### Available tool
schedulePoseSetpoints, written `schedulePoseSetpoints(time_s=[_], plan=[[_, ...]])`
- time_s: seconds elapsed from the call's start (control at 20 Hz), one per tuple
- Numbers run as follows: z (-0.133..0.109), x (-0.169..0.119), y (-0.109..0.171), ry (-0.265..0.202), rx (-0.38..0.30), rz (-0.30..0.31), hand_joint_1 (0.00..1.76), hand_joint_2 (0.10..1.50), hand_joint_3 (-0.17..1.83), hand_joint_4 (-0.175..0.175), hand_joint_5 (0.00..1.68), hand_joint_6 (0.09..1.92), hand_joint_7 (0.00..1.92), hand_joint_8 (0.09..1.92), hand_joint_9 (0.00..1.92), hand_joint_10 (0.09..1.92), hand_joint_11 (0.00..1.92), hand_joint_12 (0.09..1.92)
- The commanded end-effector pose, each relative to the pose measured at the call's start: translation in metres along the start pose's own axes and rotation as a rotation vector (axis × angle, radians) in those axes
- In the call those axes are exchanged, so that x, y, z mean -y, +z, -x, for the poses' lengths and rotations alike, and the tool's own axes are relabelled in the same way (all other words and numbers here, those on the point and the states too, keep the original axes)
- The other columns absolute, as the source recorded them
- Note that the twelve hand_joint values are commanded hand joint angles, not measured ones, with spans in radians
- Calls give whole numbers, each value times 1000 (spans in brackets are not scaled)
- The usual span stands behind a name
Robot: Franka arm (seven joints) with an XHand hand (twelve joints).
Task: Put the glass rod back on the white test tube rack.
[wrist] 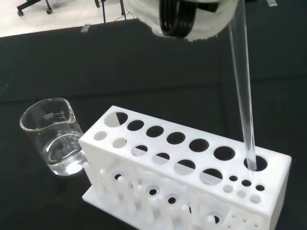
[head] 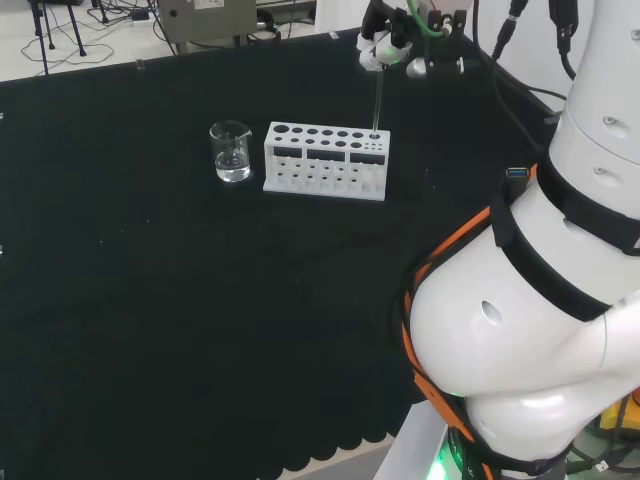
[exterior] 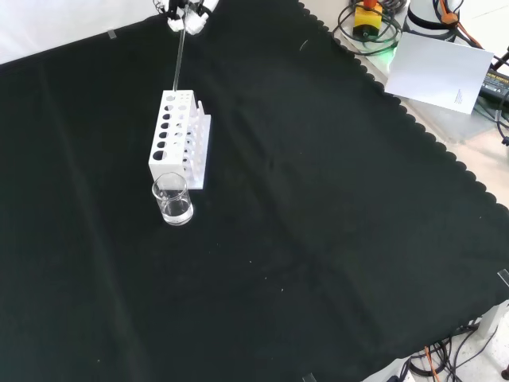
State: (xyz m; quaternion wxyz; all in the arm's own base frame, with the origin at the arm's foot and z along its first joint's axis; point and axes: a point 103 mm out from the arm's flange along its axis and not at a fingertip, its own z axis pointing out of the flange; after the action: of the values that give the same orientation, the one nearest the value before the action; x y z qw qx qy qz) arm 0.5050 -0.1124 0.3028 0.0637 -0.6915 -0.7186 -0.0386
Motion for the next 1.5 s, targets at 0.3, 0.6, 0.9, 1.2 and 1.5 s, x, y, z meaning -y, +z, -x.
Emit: schedulePoseSetpoints(time_s=[0.3, 0.6, 0.9, 1.2, 1.5], plan=[[9, -18, 14, 5, -40, -32, 1301, 898, 319, -175, 1179, 415, 1135, 1109, 1648, 751, 1188, 798], [13, -30, 21, 7, -57, -56, 1301, 898, 319, -175, 1178, 415, 1136, 1108, 1649, 751, 1187, 798], [21, -33, 28, 21, -58, -69, 1301, 897, 319, -175, 1178, 416, 1136, 1107, 1650, 750, 1187, 798], [24, -35, 33, 32, -63, -82, 1301, 897, 319, -175, 1178, 417, 1136, 1107, 1650, 750, 1188, 798], [21, -38, 32, 30, -62, -85, 1301, 897, 319, -175, 1177, 418, 1137, 1105, 1652, 750, 1187, 798]])
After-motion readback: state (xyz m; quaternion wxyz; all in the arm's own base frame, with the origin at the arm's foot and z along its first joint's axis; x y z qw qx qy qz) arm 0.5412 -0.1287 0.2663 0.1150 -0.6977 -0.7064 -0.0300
